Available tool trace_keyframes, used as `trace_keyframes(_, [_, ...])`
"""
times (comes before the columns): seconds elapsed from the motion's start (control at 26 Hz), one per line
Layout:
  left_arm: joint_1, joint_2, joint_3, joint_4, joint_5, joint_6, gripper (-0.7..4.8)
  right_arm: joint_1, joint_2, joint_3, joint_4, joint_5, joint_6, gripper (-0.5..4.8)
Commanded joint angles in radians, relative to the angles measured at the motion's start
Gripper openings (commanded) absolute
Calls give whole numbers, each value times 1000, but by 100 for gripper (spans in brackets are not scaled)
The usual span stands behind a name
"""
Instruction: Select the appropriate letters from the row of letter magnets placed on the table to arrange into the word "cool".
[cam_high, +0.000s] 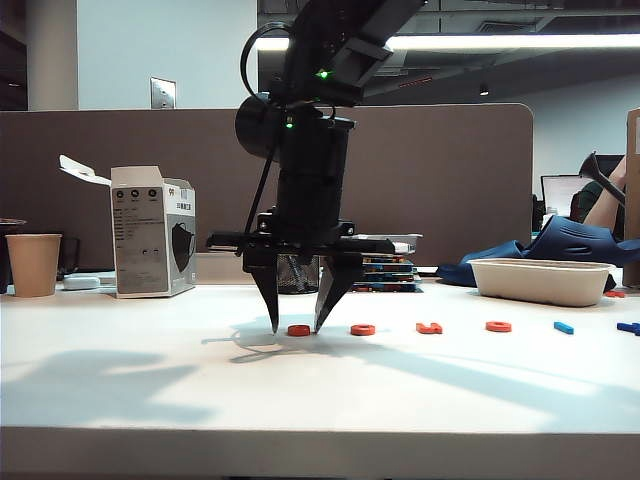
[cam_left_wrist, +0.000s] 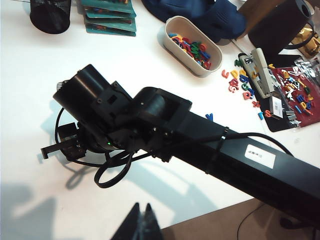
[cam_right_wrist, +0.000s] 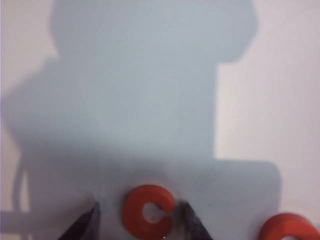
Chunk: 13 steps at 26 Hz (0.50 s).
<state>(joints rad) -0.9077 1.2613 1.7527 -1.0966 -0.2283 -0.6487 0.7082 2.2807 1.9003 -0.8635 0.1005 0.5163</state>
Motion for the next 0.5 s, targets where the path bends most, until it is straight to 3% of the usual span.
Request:
trace_keyframes(0.04, [-1,-3,2,6,-3,-2,-3,2,10,-3,-14,-14,8,210])
trace_keyframes(0.5, [-1,-3,2,6,-3,-2,-3,2,10,-3,-27,-17,8,197])
